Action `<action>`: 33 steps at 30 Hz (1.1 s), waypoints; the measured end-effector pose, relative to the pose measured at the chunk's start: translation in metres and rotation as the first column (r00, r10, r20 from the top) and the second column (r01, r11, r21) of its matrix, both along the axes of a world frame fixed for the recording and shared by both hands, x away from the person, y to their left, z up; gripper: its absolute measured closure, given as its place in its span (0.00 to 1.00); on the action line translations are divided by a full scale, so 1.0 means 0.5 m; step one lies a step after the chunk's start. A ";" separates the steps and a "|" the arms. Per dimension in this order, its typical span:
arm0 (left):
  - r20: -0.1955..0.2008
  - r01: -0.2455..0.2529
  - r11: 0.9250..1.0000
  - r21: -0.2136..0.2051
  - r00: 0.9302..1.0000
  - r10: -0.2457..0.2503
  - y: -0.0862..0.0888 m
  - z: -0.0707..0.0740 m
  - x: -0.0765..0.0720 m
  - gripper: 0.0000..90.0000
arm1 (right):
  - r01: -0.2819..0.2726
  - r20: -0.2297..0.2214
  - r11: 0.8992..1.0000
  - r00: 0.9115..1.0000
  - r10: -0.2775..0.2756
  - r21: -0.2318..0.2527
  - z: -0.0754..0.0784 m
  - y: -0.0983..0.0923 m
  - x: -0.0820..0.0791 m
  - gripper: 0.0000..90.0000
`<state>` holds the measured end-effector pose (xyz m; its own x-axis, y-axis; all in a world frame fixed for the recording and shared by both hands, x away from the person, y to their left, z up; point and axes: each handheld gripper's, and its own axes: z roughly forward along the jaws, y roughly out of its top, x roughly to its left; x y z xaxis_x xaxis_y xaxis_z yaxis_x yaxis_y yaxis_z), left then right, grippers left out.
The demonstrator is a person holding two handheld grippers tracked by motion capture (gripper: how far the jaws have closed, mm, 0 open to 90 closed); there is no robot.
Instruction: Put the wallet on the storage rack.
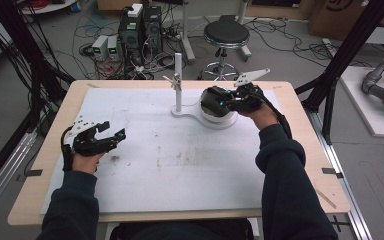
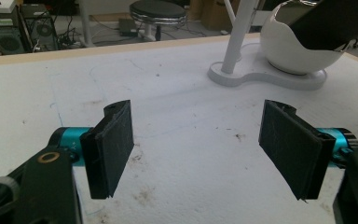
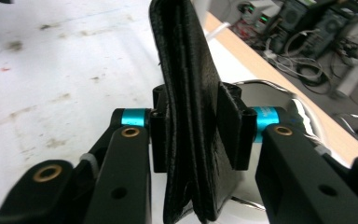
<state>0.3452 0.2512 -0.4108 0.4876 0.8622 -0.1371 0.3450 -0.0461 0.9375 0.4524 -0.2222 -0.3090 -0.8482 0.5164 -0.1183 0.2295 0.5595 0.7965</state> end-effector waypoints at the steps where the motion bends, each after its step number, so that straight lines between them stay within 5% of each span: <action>1: 0.000 0.001 1.000 0.001 1.000 -0.001 0.000 0.000 0.000 0.29 | -0.010 0.016 1.000 1.000 0.010 0.003 -0.005 0.002 -0.004 0.74; 4: 0.001 0.004 1.000 0.002 1.000 -0.004 -0.001 0.000 0.000 0.29 | -0.020 0.028 1.000 0.999 0.020 0.024 -0.018 0.005 -0.008 0.65; 10: -0.002 0.000 1.000 -0.001 1.000 0.000 0.001 0.000 -0.001 0.29 | 0.007 -0.105 0.998 0.995 0.000 0.065 -0.037 0.009 0.001 0.45; 16: -0.003 0.002 1.000 0.002 1.000 -0.002 0.001 0.001 -0.001 0.29 | 0.012 -0.130 0.996 0.992 0.000 0.093 -0.036 0.001 -0.008 0.36; 23: -0.003 -0.001 1.000 -0.002 1.000 0.001 0.002 0.002 -0.002 0.29 | 0.046 -0.097 0.992 0.995 -0.034 0.120 -0.018 -0.021 -0.022 0.35; 28: -0.004 0.002 1.000 -0.002 1.000 -0.002 0.001 0.001 -0.001 0.29 | 0.059 -0.052 0.998 0.997 -0.058 0.027 -0.012 -0.019 -0.036 0.45; 29: -0.006 0.004 1.000 -0.001 1.000 -0.004 0.001 0.002 -0.002 0.29 | 0.067 -0.038 0.997 0.997 -0.067 -0.025 -0.019 -0.012 -0.040 0.56; 31: -0.008 0.006 1.000 -0.002 1.000 -0.006 0.000 0.002 -0.002 0.29 | 0.070 0.044 0.998 0.997 -0.070 -0.004 -0.032 -0.012 -0.048 0.71; 33: -0.010 0.006 1.000 -0.003 1.000 -0.006 0.001 0.001 -0.002 0.29 | 0.103 0.148 0.995 0.984 -0.099 -0.014 -0.034 -0.010 -0.059 0.83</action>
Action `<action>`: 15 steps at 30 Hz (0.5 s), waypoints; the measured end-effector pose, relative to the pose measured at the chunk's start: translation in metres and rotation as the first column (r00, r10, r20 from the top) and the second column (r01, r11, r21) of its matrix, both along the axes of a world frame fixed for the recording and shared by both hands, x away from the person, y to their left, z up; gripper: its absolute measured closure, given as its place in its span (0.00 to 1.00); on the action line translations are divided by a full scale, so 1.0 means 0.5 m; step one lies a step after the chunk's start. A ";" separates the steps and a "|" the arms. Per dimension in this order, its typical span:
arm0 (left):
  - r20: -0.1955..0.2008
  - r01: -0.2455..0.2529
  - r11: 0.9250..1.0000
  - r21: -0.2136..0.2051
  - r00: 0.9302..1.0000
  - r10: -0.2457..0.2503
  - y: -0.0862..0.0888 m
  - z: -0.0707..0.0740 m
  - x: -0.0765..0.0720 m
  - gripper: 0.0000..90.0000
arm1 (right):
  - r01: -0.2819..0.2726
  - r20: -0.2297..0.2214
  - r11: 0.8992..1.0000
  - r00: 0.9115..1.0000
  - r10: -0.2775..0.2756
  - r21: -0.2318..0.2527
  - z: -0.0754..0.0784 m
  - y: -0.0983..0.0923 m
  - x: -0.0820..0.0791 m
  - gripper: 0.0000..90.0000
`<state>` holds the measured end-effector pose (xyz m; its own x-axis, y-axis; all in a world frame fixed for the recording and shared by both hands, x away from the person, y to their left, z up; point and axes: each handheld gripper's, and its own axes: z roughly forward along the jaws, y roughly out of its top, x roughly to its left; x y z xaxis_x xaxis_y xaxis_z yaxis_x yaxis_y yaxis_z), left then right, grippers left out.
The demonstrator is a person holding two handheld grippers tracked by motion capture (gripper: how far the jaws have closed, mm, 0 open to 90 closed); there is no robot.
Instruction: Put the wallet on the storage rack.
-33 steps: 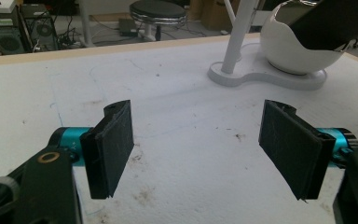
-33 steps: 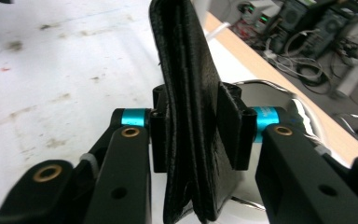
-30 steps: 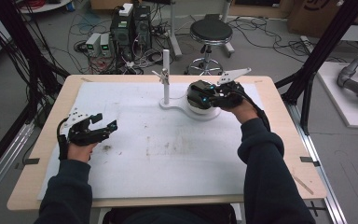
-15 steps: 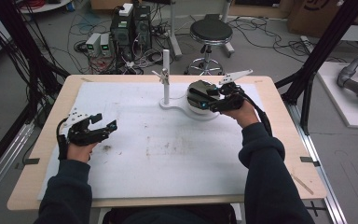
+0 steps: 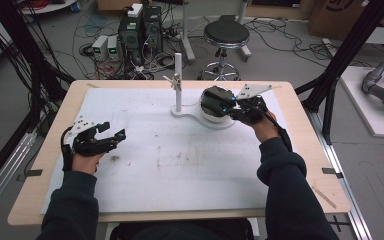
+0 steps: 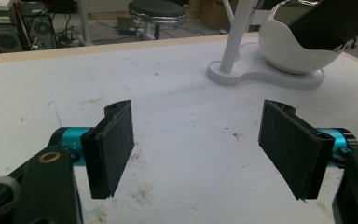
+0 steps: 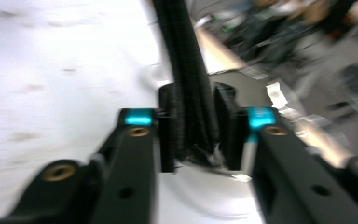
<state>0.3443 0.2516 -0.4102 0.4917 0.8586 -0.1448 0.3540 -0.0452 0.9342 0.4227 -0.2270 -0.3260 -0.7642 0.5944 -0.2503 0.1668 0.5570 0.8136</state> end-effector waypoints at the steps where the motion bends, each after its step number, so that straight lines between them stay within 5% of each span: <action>1: -0.002 -0.002 1.000 0.001 1.000 0.002 0.000 0.000 0.001 0.29 | 0.017 0.031 1.000 0.999 -0.016 -0.016 0.003 0.000 -0.001 0.85; 5: -0.005 -0.001 1.000 -0.003 1.000 0.001 0.000 -0.001 0.002 0.30 | 0.026 0.046 0.999 0.999 -0.026 -0.018 0.024 -0.012 0.008 0.86; 9: -0.005 -0.002 1.000 -0.006 1.000 0.002 0.000 -0.001 0.002 0.30 | 0.014 0.138 0.995 0.990 0.001 -0.103 0.048 -0.017 0.015 0.86; 12: -0.006 -0.002 1.000 -0.006 1.000 0.001 0.000 -0.001 0.002 0.30 | -0.011 0.204 0.977 0.977 0.056 -0.215 0.057 -0.016 0.021 0.86; 15: -0.008 -0.001 1.000 -0.011 1.000 0.001 0.001 -0.001 0.002 0.30 | -0.055 0.179 0.957 0.978 0.109 -0.284 0.042 -0.010 0.027 0.86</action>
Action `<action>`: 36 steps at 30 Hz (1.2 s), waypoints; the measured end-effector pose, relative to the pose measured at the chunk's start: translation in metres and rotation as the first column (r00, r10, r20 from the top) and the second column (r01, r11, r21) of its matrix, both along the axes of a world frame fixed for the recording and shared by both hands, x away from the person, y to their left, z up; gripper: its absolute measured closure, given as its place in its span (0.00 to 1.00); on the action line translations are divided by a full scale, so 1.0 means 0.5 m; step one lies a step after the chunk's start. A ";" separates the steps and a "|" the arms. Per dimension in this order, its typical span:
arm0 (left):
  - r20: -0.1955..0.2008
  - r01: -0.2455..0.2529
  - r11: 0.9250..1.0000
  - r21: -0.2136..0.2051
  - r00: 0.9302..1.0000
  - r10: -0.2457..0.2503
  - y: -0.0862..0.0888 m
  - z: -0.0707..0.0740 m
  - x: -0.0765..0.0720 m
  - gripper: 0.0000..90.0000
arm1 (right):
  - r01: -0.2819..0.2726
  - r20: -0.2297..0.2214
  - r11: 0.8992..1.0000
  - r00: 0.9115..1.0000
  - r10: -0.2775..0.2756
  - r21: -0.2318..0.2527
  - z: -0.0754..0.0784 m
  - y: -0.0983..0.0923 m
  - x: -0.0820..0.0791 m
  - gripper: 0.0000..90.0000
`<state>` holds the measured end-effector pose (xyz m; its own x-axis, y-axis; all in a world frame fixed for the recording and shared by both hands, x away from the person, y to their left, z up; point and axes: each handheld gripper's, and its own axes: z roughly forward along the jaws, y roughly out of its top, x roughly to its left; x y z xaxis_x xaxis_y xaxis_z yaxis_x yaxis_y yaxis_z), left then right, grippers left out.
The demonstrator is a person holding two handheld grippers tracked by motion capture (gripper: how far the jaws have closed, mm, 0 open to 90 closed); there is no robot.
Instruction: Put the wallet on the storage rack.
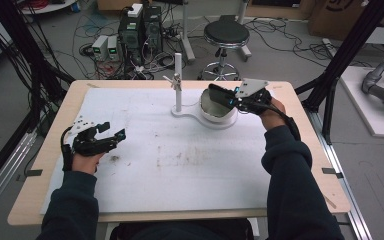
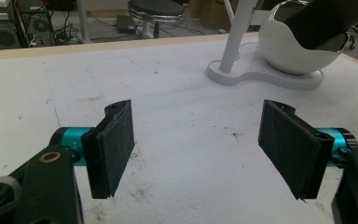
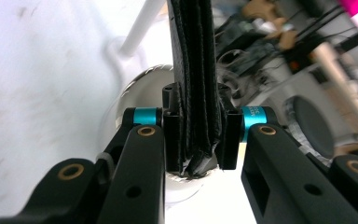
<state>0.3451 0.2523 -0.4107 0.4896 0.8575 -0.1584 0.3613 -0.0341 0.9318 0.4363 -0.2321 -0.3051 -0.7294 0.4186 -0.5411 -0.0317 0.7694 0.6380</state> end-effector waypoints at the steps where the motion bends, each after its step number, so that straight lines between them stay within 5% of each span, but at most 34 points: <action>1: 0.000 -0.001 1.000 0.000 1.000 0.001 0.001 0.000 0.000 0.30 | -0.019 -0.008 1.000 1.000 0.019 -0.008 -0.009 0.004 -0.001 0.86; 7: 0.001 -0.001 1.000 -0.001 1.000 0.001 0.001 0.001 -0.001 0.30 | -0.050 -0.056 0.999 0.997 0.050 -0.004 -0.034 0.024 -0.009 0.82; 9: -0.001 -0.004 1.000 -0.002 1.000 0.004 0.001 0.001 -0.002 0.30 | -0.040 -0.116 0.999 0.992 0.043 0.030 -0.040 0.027 -0.008 0.75; 11: -0.001 -0.004 1.000 -0.002 1.000 0.004 0.002 0.000 -0.001 0.30 | 0.007 -0.193 0.997 0.981 0.008 0.076 -0.041 0.027 -0.004 0.65; 14: -0.001 -0.003 1.000 -0.005 1.000 0.003 0.002 0.000 -0.001 0.30 | 0.092 -0.325 0.984 0.945 -0.038 0.152 -0.048 0.025 0.002 0.51; 16: 0.000 -0.004 1.000 -0.006 1.000 0.004 0.002 0.000 0.000 0.30 | 0.094 -0.343 0.980 0.939 -0.029 0.174 -0.054 0.026 -0.003 0.46; 18: -0.002 -0.004 1.000 -0.005 1.000 0.004 0.003 0.000 0.000 0.30 | 0.081 -0.324 0.970 0.946 -0.002 0.231 -0.062 0.023 -0.010 0.44; 19: -0.002 -0.005 1.000 -0.003 1.000 0.005 0.003 0.000 -0.001 0.30 | 0.089 -0.343 0.968 0.939 -0.003 0.235 -0.064 0.022 -0.012 0.43; 20: -0.003 -0.006 1.000 -0.004 1.000 0.006 0.003 0.000 -0.001 0.30 | 0.087 -0.335 0.966 0.942 0.000 0.243 -0.067 0.021 -0.016 0.43; 21: -0.003 -0.004 1.000 -0.004 1.000 0.004 0.003 0.000 -0.001 0.30 | 0.088 -0.317 0.958 0.948 0.002 0.272 -0.073 0.018 -0.021 0.42; 25: -0.003 -0.004 1.000 -0.006 1.000 0.004 0.002 0.000 -0.001 0.30 | 0.093 -0.323 0.932 0.946 0.027 0.351 -0.092 0.008 -0.030 0.38; 30: 0.001 -0.008 1.000 -0.010 1.000 0.008 0.003 0.001 -0.001 0.30 | 0.085 -0.336 0.920 0.940 0.053 0.383 -0.094 0.004 -0.034 0.33; 33: -0.002 -0.008 1.000 -0.006 1.000 0.008 0.003 0.001 -0.001 0.30 | 0.112 -0.329 0.932 0.944 0.008 0.343 -0.094 0.005 -0.037 0.35; 36: -0.001 -0.005 1.000 -0.002 1.000 0.005 0.003 0.001 -0.001 0.30 | 0.148 -0.359 0.926 0.933 -0.016 0.346 -0.095 0.000 -0.031 0.36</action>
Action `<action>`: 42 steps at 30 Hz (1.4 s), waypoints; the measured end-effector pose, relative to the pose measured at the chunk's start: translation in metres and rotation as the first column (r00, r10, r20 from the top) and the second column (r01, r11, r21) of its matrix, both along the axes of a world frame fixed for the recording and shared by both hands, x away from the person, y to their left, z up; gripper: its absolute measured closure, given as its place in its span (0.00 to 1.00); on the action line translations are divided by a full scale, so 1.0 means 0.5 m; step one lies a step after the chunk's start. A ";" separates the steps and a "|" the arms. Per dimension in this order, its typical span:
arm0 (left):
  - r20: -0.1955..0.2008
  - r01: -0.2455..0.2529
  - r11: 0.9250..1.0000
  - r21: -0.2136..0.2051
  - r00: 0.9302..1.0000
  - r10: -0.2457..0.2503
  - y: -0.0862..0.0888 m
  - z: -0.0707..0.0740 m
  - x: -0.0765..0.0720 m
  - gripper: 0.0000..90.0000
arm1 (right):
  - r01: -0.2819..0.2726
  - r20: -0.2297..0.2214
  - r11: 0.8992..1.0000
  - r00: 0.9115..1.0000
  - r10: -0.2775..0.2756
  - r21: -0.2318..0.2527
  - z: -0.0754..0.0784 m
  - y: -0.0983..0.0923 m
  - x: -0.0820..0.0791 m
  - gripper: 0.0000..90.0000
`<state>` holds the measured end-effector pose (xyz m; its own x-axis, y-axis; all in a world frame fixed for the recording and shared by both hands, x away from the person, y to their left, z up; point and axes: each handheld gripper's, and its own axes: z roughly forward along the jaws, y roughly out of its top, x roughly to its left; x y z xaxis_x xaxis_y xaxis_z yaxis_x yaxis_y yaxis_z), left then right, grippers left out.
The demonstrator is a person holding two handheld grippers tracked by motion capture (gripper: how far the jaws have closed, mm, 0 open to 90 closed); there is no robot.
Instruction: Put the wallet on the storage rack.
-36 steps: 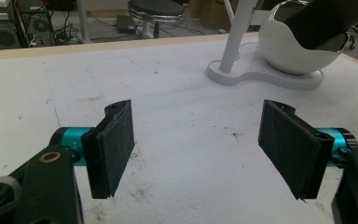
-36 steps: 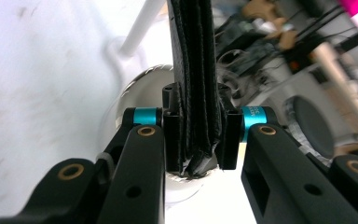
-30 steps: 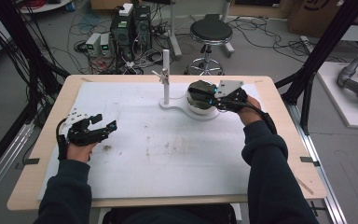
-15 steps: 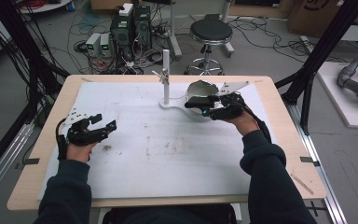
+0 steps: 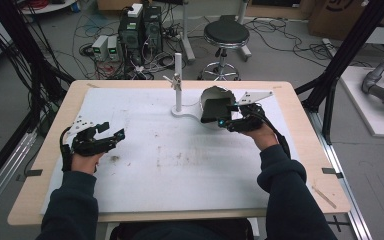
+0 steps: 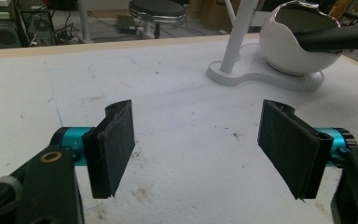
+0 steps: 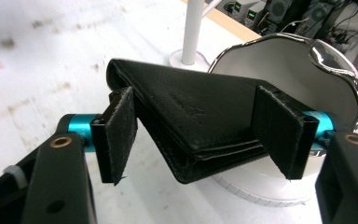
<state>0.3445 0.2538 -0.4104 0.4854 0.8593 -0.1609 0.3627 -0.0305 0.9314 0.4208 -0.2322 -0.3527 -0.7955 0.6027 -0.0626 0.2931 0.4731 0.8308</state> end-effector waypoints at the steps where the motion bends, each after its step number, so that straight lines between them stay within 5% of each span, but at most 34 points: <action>1: -0.001 0.000 1.000 -0.002 1.000 0.000 -0.001 0.000 0.000 0.30 | 0.002 0.006 1.000 1.000 -0.002 0.011 0.002 -0.002 0.001 0.38; 6: 0.000 -0.002 1.000 -0.002 1.000 0.002 -0.001 0.000 0.000 0.30 | -0.007 0.021 1.000 1.000 0.006 0.027 0.003 0.007 -0.002 0.44; 15: 0.002 -0.004 1.000 -0.009 1.000 0.004 0.000 0.000 0.000 0.30 | 0.002 -0.049 0.996 0.999 0.003 0.090 -0.002 0.015 -0.007 0.57; 22: 0.004 -0.007 1.000 -0.008 1.000 0.007 0.004 0.000 0.000 0.30 | 0.038 0.045 0.994 0.998 -0.043 0.102 0.025 -0.003 -0.021 0.41; 23: 0.006 -0.006 1.000 -0.007 1.000 0.006 0.004 0.000 0.000 0.30 | 0.063 0.087 0.993 0.994 -0.072 0.097 0.038 -0.022 -0.029 0.39; 28: 0.019 0.005 1.000 -0.008 1.000 -0.005 0.002 0.002 -0.001 0.30 | 0.142 0.126 0.985 0.980 -0.154 0.098 0.058 -0.083 -0.062 0.33; 31: 0.037 0.012 1.000 -0.020 0.999 -0.011 0.001 0.003 -0.001 0.27 | 0.174 0.137 0.983 0.974 -0.181 0.064 0.052 -0.108 -0.079 0.29; 36: 0.082 0.022 0.999 -0.033 0.996 -0.019 -0.006 0.017 -0.003 0.20 | 0.208 0.096 0.978 0.973 -0.210 0.033 -0.009 -0.174 -0.135 0.24; 42: 0.087 0.030 0.999 -0.020 0.996 -0.028 -0.010 0.020 -0.003 0.20 | 0.241 0.059 0.969 0.968 -0.244 0.063 -0.056 -0.214 -0.161 0.24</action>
<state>0.3429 0.2488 -0.4006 0.5227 0.8416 -0.1356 0.2803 -0.0194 0.9597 0.3401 -0.3393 -0.3808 -0.6203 0.7811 -0.0714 0.3372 0.3477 0.8749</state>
